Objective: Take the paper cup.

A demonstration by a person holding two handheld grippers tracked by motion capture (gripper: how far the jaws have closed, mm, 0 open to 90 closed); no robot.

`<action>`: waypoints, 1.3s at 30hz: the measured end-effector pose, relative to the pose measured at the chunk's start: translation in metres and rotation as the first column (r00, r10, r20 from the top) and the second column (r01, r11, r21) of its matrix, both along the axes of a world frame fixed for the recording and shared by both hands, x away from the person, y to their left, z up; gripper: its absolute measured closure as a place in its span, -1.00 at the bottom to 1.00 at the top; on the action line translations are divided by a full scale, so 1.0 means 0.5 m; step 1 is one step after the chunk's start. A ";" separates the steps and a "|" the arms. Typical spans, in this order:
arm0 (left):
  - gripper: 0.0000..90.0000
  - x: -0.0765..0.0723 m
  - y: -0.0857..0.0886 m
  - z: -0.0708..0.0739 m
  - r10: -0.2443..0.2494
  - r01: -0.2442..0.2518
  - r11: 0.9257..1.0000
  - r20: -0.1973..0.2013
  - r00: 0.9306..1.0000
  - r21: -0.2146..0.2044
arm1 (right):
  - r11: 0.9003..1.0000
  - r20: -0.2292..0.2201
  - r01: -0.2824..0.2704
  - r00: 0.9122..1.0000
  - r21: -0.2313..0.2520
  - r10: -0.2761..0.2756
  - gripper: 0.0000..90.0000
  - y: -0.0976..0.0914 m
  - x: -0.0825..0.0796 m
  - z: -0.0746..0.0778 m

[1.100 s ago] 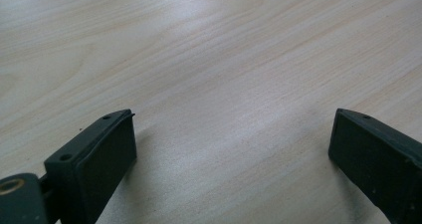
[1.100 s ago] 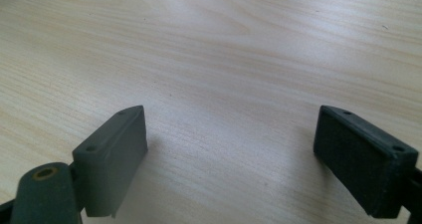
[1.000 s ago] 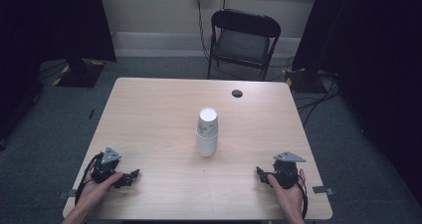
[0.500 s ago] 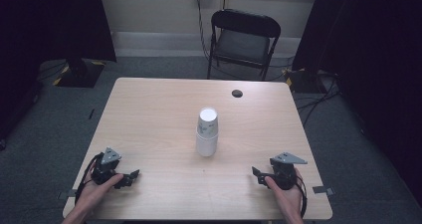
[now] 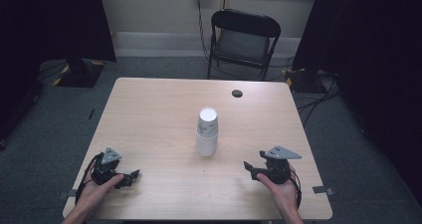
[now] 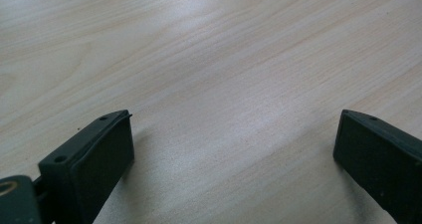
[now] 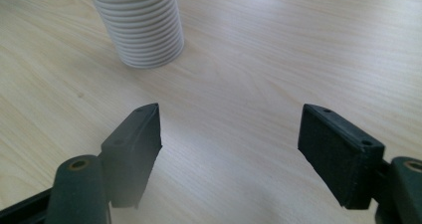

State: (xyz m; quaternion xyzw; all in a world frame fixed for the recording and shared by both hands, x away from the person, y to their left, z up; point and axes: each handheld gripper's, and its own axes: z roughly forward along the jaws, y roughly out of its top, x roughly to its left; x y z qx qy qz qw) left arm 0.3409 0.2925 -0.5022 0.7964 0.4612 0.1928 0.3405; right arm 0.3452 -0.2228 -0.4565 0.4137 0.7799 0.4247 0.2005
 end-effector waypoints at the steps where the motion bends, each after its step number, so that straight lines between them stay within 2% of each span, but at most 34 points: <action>1: -0.96 0.001 0.000 0.000 -0.003 0.003 1.000 -0.002 1.000 0.003 | 1.000 0.004 -0.005 1.000 0.001 0.005 -0.42 0.003 0.002 0.004; 11: -0.98 0.003 -0.001 0.000 -0.002 0.002 1.000 -0.003 1.000 -0.001 | 0.996 0.028 -0.075 0.997 0.042 0.074 -0.42 0.045 0.034 0.039; 21: -0.99 0.003 -0.001 -0.001 -0.003 0.003 1.000 -0.004 1.000 0.000 | 0.982 0.050 -0.173 0.984 0.077 0.169 -0.48 0.105 0.056 0.059; 27: -0.99 0.003 -0.001 0.000 -0.003 0.003 1.000 -0.004 1.000 0.001 | 0.976 0.058 -0.189 0.981 0.106 0.184 -0.59 0.120 0.073 0.082; 29: -0.99 0.003 -0.001 0.000 -0.003 0.003 1.000 -0.004 1.000 0.001 | 0.975 0.067 -0.198 0.979 0.099 0.192 -0.58 0.126 0.078 0.087; 33: -0.99 0.003 -0.001 0.000 -0.003 0.003 1.000 -0.004 1.000 0.001 | 0.974 0.077 -0.208 0.976 0.091 0.202 -0.69 0.141 0.090 0.099; 39: -0.99 0.004 -0.001 -0.001 -0.004 0.004 1.000 -0.005 1.000 0.000 | 0.968 0.091 -0.228 0.972 0.109 0.218 -0.69 0.161 0.112 0.114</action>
